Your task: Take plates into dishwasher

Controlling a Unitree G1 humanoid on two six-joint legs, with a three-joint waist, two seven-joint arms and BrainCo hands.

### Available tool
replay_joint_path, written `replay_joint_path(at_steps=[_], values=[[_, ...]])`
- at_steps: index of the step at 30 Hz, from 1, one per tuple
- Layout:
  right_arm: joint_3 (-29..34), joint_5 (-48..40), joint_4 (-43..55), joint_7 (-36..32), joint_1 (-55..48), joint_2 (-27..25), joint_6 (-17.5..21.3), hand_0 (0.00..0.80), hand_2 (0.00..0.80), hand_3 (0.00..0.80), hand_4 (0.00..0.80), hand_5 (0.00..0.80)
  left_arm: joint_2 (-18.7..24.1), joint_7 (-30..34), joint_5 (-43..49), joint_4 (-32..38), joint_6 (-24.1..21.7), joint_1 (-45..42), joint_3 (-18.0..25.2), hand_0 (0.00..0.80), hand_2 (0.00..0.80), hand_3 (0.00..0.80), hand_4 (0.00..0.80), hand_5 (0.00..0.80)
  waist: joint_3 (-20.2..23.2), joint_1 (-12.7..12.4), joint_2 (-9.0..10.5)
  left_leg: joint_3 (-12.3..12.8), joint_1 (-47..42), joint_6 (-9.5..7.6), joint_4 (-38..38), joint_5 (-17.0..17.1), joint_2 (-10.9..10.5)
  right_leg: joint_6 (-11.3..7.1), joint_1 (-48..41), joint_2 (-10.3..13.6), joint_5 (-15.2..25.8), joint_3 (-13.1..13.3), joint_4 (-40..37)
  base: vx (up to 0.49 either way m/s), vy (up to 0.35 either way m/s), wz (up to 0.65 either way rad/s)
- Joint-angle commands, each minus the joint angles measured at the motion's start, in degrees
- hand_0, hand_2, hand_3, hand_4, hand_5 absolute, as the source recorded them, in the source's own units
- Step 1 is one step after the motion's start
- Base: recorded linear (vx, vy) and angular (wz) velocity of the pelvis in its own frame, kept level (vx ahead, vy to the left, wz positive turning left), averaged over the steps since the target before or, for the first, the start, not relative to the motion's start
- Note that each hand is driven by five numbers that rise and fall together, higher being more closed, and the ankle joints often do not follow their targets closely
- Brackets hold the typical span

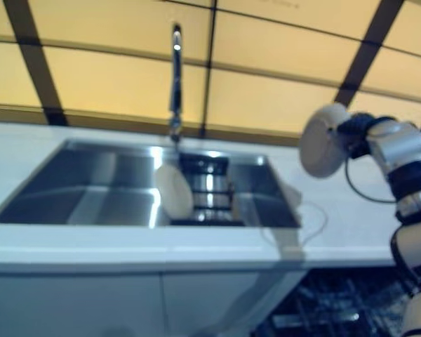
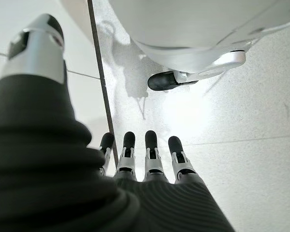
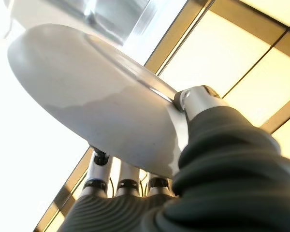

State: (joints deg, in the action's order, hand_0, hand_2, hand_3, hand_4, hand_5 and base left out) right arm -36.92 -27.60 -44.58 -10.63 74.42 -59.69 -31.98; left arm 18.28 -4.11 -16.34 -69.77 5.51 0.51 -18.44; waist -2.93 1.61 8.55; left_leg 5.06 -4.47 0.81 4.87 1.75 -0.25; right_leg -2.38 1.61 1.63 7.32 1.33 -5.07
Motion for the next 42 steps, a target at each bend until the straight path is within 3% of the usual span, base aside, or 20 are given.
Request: replay_joint_path(at_steps=[1,12,16,22,33,42], values=[[-1.92,2.06,0.14,-2.24,4.47,-5.92,2.27,0.800,0.800,0.800,0.800,0.800,1.54,-0.11,3.66,-2.23,0.23,2.12,0.35,0.000,0.000,0.000,0.000,0.000,1.18,0.16,0.81,-1.10,-0.51,0.53,0.13,-2.34,0.30,-5.35,-1.70,1.67,1.08,0.55,0.87,0.000,-0.031,-0.10],[6.49,3.83,5.64,-5.92,-9.65,-10.90,4.00,0.800,0.800,0.800,0.800,0.800,2.53,0.85,4.88,-2.08,0.51,2.60,1.71,0.000,0.000,0.000,0.000,0.000,0.69,3.13,-0.17,0.58,-1.15,0.16,0.13,-2.85,0.22,-5.24,-1.13,1.29,1.11,1.98,1.17,-0.013,-0.031,-0.14],[13.84,4.53,9.70,-7.93,-20.41,-12.69,3.55,0.800,0.800,0.800,0.800,0.800,3.12,1.27,5.64,-2.29,-0.02,1.85,3.29,0.000,0.000,0.000,0.000,0.000,0.41,4.58,-0.64,1.40,-1.26,-0.01,0.13,-3.03,0.22,-5.15,-0.96,0.92,1.05,2.65,1.15,0.003,-0.037,-0.04],[19.92,7.00,11.17,-9.89,-29.11,-13.73,3.78,0.800,0.800,0.800,0.800,0.800,3.07,1.84,6.62,-2.06,-0.80,1.60,3.91,0.000,0.000,0.000,0.000,0.000,0.15,5.67,-1.07,1.91,-1.14,-0.17,0.13,-3.17,0.29,-5.03,-0.74,0.63,0.87,3.21,1.07,0.003,-0.028,-0.09],[25.00,9.65,11.06,-14.44,-36.21,-17.98,3.72,0.800,0.800,0.800,0.800,0.800,3.48,2.21,7.27,-1.78,-1.52,0.89,4.71,0.000,0.000,0.000,0.000,0.000,-0.24,7.19,-1.08,2.91,-0.59,0.01,0.13,-3.01,0.80,-4.96,-0.05,0.10,0.74,3.60,1.20,-0.002,-0.009,-0.01],[28.63,12.27,13.84,-19.13,-42.99,-17.97,4.50,0.800,0.800,0.800,0.800,0.800,3.40,2.25,7.92,-1.60,-1.27,0.91,5.28,0.000,0.000,0.000,0.000,0.000,-0.27,8.30,-0.72,3.82,-0.66,0.08,0.13,-2.95,1.46,-4.99,0.25,-0.53,0.72,4.32,1.28,0.000,-0.012,-0.07]])
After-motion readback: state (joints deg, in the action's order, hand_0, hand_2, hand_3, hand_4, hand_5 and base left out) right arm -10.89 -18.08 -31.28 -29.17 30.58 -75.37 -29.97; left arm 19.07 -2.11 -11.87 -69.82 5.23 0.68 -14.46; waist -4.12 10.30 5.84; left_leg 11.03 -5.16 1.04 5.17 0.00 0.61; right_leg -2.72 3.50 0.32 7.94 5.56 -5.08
